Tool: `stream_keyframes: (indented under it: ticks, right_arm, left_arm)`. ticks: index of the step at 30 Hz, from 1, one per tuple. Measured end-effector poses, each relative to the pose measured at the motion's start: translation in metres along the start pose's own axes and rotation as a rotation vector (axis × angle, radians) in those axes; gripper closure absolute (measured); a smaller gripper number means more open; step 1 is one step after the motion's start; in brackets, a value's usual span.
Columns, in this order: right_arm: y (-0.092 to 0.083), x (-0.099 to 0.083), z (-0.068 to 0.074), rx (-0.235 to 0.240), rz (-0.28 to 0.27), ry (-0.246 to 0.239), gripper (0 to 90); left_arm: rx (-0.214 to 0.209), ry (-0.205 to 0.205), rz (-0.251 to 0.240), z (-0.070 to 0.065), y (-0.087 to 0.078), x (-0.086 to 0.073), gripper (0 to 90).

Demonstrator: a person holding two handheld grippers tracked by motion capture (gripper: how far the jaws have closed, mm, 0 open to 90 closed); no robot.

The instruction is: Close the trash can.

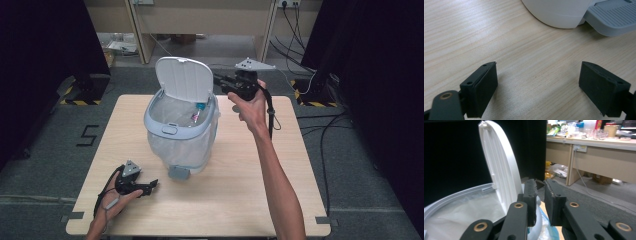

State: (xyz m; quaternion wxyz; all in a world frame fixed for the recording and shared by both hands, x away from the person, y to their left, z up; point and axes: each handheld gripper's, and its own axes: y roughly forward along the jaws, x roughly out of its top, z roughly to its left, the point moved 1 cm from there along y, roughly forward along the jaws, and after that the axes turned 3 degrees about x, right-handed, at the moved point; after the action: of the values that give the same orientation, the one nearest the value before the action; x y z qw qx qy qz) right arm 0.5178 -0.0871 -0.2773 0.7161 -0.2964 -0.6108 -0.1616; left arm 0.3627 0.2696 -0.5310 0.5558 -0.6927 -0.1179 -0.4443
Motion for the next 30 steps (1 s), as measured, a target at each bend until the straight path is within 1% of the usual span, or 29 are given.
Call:
stream_keyframes:
  ticks: [5, 6, 7, 8, 10, 12, 13, 15, 16, 17, 18, 19, 20, 22, 23, 24, 30]
  right_arm:
    - [-0.003, 0.001, 0.006, 0.017, 0.017, -0.017, 79.5]
    - [-0.005, 0.000, 0.009, 0.035, 0.022, -0.031, 79.5]
    - [-0.005, 0.000, 0.009, 0.035, 0.022, -0.031, 79.5]
    - [-0.007, -0.001, 0.013, 0.054, 0.028, -0.038, 79.5]
    - [-0.009, -0.001, 0.018, 0.063, 0.035, -0.053, 78.9]
    - [-0.010, -0.001, 0.024, 0.092, 0.035, -0.064, 78.4]
    - [-0.009, 0.000, 0.028, 0.099, 0.043, -0.075, 78.3]
    - [-0.008, 0.000, 0.036, 0.107, 0.056, -0.103, 78.3]
    - [-0.008, 0.000, 0.036, 0.107, 0.056, -0.103, 78.3]
    - [-0.006, -0.001, 0.046, 0.106, 0.081, -0.128, 78.2]
    - [-0.006, -0.002, 0.048, 0.108, 0.085, -0.133, 78.1]
    - [-0.006, -0.002, 0.048, 0.108, 0.085, -0.133, 78.1]
    - [-0.005, -0.005, 0.055, 0.124, 0.081, -0.132, 78.1]
    - [-0.005, -0.006, 0.058, 0.125, 0.083, -0.134, 78.1]
    - [-0.004, -0.010, 0.064, 0.129, 0.086, -0.134, 78.1]
    - [-0.004, -0.011, 0.065, 0.129, 0.089, -0.146, 78.1]
    - [-0.002, -0.020, 0.076, 0.151, 0.086, -0.140, 78.1]
  left_arm:
    - [0.000, 0.000, 0.000, 0.000, 0.000, 0.000, 14.3]
    - [0.000, 0.000, 0.000, 0.000, 0.000, 0.000, 14.3]
    - [0.000, 0.000, 0.000, 0.000, 0.000, 0.000, 14.3]
    - [0.000, 0.000, 0.000, 0.000, 0.000, 0.000, 14.3]
    - [0.000, 0.001, 0.000, 0.000, 0.000, 0.000, 14.3]
    - [0.000, 0.001, 0.000, 0.000, 0.000, 0.000, 14.3]
    - [0.000, 0.001, 0.000, 0.000, 0.000, 0.000, 14.3]
    - [0.000, 0.001, 0.000, 0.000, 0.000, 0.000, 14.3]
    - [0.000, 0.001, 0.000, 0.000, 0.000, 0.000, 14.3]
    - [0.000, -0.001, -0.001, 0.000, 0.000, 0.000, 14.3]
    - [0.000, 0.001, 0.000, 0.000, 0.000, 0.000, 14.3]
    - [0.000, 0.001, 0.000, 0.000, 0.000, 0.000, 14.3]
    - [0.000, 0.001, 0.001, 0.000, 0.000, 0.000, 14.3]
    - [0.000, 0.001, 0.000, 0.000, 0.000, 0.000, 14.3]
    - [0.000, 0.001, 0.000, 0.000, 0.000, 0.000, 14.3]
    - [0.000, 0.001, 0.000, 0.000, 0.000, 0.000, 14.3]
    - [0.000, -0.001, -0.001, 0.000, 0.000, 0.000, 14.3]
